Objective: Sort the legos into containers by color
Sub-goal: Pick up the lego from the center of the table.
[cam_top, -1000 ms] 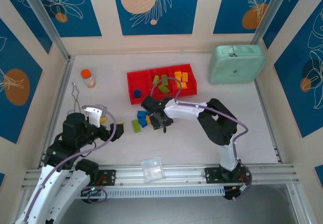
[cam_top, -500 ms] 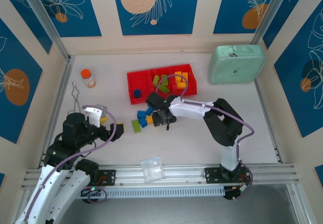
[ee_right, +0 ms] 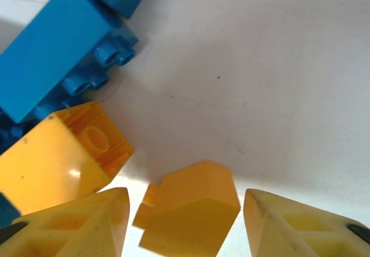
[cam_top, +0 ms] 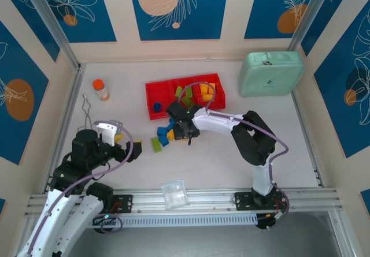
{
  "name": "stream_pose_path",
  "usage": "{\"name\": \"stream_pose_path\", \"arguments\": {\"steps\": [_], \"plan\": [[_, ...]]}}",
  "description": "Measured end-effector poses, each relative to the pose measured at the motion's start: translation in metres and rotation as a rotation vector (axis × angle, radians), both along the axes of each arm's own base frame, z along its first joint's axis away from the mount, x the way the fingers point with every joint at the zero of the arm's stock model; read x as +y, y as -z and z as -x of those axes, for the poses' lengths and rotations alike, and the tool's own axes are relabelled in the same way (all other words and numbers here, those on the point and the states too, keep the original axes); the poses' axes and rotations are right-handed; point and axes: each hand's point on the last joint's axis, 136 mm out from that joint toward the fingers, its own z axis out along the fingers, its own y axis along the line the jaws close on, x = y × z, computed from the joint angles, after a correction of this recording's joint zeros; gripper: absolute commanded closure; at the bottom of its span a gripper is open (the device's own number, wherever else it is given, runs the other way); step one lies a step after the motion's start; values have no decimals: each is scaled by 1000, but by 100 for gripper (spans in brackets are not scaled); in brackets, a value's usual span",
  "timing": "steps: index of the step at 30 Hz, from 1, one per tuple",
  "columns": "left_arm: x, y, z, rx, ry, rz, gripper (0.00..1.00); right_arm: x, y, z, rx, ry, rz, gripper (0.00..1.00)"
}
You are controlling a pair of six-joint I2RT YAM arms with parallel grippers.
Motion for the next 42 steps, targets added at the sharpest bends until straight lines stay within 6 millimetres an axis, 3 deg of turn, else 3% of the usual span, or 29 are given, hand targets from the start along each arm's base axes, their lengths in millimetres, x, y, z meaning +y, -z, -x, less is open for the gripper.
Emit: {"name": "stream_pose_path", "arguments": {"steps": [14, 42], "plan": [[0, 0, 0, 0, 0, 0, 1, -7, 6, -8, 4, 25, 7, 42], [0, 0, 0, 1, 0, 0, 1, -6, 9, -8, -1, 16, 15, 61]]}}
